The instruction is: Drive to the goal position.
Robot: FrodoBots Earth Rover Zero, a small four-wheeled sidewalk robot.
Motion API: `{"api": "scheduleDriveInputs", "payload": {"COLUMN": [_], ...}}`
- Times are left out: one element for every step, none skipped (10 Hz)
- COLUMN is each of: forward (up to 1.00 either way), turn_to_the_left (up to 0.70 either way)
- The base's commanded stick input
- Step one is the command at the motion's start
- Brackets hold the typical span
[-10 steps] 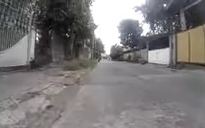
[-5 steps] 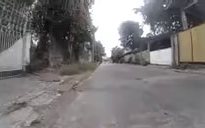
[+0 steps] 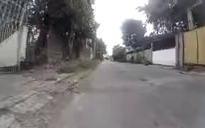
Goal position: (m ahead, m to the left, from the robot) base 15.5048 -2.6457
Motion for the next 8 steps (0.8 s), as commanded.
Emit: {"api": "scheduleDriveInputs", "payload": {"forward": [0.68, 0.68, 0.68, 0.68, 0.68, 0.68, 0.68, 0.68], "turn_to_the_left": [-0.06, 0.0, 0.0, 0.0, 0.0, 0.0, 0.0, 0.0]}}
